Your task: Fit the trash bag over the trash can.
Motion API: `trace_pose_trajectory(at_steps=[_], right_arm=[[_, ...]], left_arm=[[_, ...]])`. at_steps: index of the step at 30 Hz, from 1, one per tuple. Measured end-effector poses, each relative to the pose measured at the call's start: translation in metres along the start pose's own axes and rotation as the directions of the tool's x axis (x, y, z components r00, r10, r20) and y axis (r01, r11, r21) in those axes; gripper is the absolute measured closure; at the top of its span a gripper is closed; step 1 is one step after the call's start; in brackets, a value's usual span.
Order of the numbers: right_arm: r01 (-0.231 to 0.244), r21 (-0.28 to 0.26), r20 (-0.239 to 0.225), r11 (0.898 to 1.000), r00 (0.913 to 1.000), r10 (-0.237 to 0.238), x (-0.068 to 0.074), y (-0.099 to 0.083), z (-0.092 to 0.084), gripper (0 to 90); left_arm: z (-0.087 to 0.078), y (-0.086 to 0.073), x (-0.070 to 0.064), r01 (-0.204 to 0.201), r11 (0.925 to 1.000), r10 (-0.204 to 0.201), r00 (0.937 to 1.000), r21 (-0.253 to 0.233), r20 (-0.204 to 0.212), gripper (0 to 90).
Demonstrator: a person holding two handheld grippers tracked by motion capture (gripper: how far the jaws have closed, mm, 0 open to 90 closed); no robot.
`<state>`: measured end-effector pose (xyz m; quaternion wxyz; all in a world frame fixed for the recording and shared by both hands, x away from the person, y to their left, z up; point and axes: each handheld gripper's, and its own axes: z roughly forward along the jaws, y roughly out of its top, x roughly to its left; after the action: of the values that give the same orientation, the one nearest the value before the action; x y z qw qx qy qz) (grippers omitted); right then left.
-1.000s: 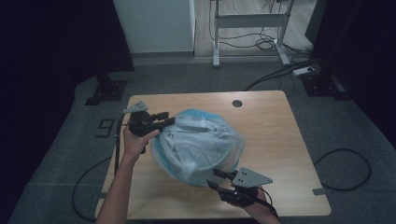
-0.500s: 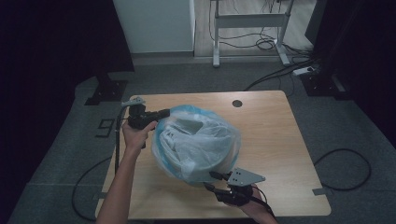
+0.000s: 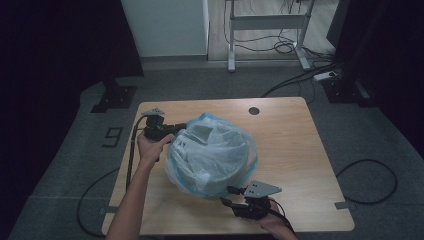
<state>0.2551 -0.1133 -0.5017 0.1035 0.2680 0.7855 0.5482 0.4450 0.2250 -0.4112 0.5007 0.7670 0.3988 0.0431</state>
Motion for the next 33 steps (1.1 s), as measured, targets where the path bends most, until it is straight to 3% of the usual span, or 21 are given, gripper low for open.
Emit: trace_pose_trajectory(at_steps=[5,9,14,18,23,30,33], right_arm=[[0.005,-0.054,0.005,0.999,1.0000,-0.005,0.003,0.005,-0.014,52.0],[0.032,-0.134,0.079,0.990,0.9967,-0.021,-0.005,0.024,-0.041,50.4],[0.014,-0.172,0.199,0.985,0.9797,0.021,-0.046,0.040,-0.063,48.4],[-0.028,-0.179,0.247,0.983,0.9662,0.073,-0.084,0.047,-0.064,47.9],[-0.065,-0.197,0.230,0.978,0.9669,0.111,-0.106,0.055,-0.058,48.6],[-0.096,-0.202,0.196,0.975,0.9712,0.136,-0.119,0.065,-0.045,51.4],[-0.104,-0.204,0.180,0.974,0.9734,0.141,-0.123,0.070,-0.039,57.5]], left_arm=[[-0.005,0.000,-0.003,-0.007,0.9997,0.006,1.0000,-0.024,-0.002,88.6],[-0.008,0.000,-0.004,-0.011,0.9994,0.010,0.9999,-0.033,-0.007,88.4],[-0.009,-0.002,-0.005,-0.008,0.9990,0.008,0.9999,-0.043,-0.008,88.3],[-0.008,-0.002,-0.006,-0.012,0.9989,0.012,0.9999,-0.045,-0.007,88.0],[-0.006,-0.002,-0.009,-0.015,0.9986,0.015,0.9999,-0.051,-0.001,88.0],[-0.005,-0.002,-0.009,-0.012,0.9987,0.012,0.9999,-0.049,-0.001,87.9],[-0.005,-0.002,-0.009,-0.011,0.9986,0.011,0.9999,-0.051,-0.002,88.0]])
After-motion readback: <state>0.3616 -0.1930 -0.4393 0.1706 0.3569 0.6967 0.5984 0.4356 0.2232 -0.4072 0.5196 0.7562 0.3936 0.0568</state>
